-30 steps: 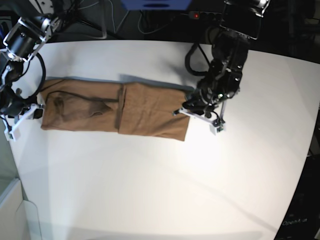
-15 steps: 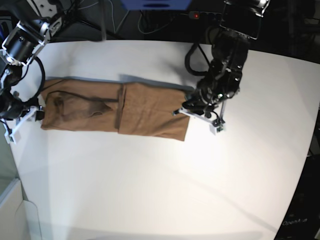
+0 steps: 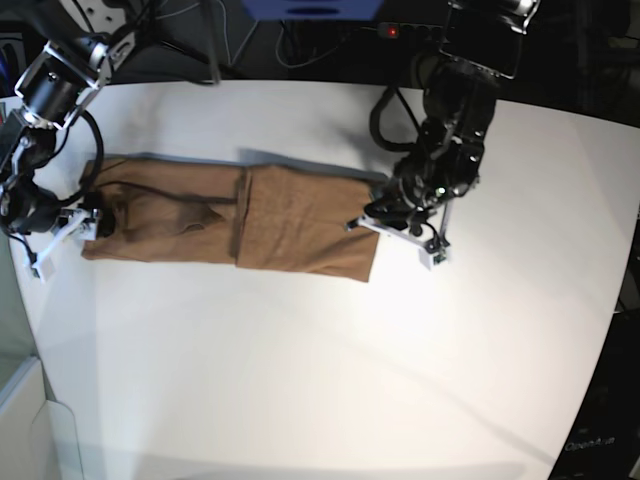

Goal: Fold the T-shirt properly
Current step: 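Release the strip end from the right gripper and reposition it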

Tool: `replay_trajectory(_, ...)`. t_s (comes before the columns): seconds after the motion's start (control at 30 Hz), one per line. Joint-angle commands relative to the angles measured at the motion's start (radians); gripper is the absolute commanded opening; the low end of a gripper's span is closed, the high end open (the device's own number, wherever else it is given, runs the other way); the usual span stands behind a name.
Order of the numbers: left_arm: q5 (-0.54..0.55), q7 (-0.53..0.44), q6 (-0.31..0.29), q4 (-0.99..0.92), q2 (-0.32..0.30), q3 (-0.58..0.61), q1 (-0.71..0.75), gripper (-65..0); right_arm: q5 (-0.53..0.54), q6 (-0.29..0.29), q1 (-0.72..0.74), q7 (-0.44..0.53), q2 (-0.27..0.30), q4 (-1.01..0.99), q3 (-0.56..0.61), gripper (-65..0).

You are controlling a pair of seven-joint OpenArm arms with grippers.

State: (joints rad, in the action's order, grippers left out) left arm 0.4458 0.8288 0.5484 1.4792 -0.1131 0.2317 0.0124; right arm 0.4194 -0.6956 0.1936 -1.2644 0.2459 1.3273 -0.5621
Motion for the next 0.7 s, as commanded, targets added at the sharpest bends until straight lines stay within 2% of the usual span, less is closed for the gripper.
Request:
replay_trajectory(0.0, -0.048, 0.125, 0.075, -0.039, -0.018, -0.002, 0.051, -62.6, 0.016, -0.003, 0.016, 0.012, 0.014, 0.013, -0.002, -5.8)
replay_trajectory(0.17, -0.048, 0.125, 0.077, -0.039, -0.021, -0.005, 0.051, -62.6, 0.016, -0.003, -0.018, 0.012, -0.026, 0.013, -0.003, -6.1)
replay_trajectory(0.27, -0.048, 0.125, 0.077, -0.039, -0.02, -0.005, 0.051, -62.6, 0.016, -0.003, -0.03, 0.012, -0.036, 0.013, -0.003, -11.0)
replay_trajectory(0.4, -0.045, 0.125, 0.077, -0.039, -0.018, -0.005, 0.051, -62.6, 0.016, -0.003, -0.036, 0.012, -0.041, 0.013, -0.003, -26.0)
replay_trajectory(0.57, -0.041, 0.128, 0.077, -0.039, -0.018, -0.007, 0.051, -62.6, 0.011, -0.003, -0.029, 0.012, -0.044, 0.013, 0.003, -57.5)
replay_trajectory(0.6, -0.041, 0.131, 0.078, -0.039, -0.018, -0.007, 0.051, -62.6, 0.011, -0.003, -0.027, 0.012, -0.041, 0.016, 0.004, -61.7)
replay_trajectory(0.67, -0.041, 0.134, 0.078, -0.039, -0.018, -0.007, 0.051, -62.6, 0.011, -0.003, -0.026, 0.012, -0.039, 0.019, 0.006, -64.1)
